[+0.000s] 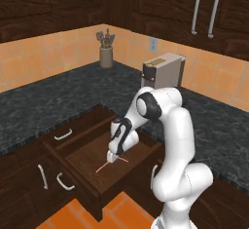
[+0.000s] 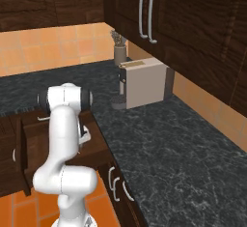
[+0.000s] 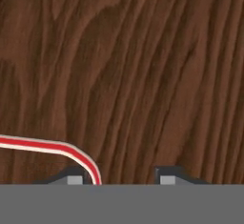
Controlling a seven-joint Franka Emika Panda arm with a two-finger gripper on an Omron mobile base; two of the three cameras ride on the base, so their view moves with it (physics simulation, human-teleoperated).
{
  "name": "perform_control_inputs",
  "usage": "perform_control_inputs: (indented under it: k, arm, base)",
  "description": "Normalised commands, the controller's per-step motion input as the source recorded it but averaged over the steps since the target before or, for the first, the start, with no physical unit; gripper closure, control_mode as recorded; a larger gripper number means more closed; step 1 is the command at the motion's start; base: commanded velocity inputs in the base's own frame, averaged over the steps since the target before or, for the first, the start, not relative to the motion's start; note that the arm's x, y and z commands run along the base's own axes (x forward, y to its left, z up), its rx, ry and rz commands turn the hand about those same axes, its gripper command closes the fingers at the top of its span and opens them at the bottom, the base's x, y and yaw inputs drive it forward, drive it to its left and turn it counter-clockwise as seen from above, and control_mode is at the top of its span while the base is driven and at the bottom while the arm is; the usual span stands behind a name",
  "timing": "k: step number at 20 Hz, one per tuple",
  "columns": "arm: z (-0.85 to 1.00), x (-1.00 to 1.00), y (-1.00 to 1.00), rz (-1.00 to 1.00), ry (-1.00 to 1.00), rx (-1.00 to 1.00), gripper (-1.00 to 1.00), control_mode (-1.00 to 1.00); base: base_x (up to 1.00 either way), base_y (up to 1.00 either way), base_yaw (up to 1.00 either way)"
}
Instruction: Take a straw from the drawer in front and place it inside the glass cup on the dining counter.
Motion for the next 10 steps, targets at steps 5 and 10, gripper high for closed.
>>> perform_control_inputs:
  k: [5, 10]
  arm:
    - [0.02, -0.12, 0.00, 0.00, 0.00, 0.00, 1.00, -1.00]
    - [0.39, -0.09, 0.00, 0.00, 0.00, 0.05, 1.00, -1.00]
  base:
    - [0.00, 0.00, 0.00]
    - [0.00, 0.00, 0.00]
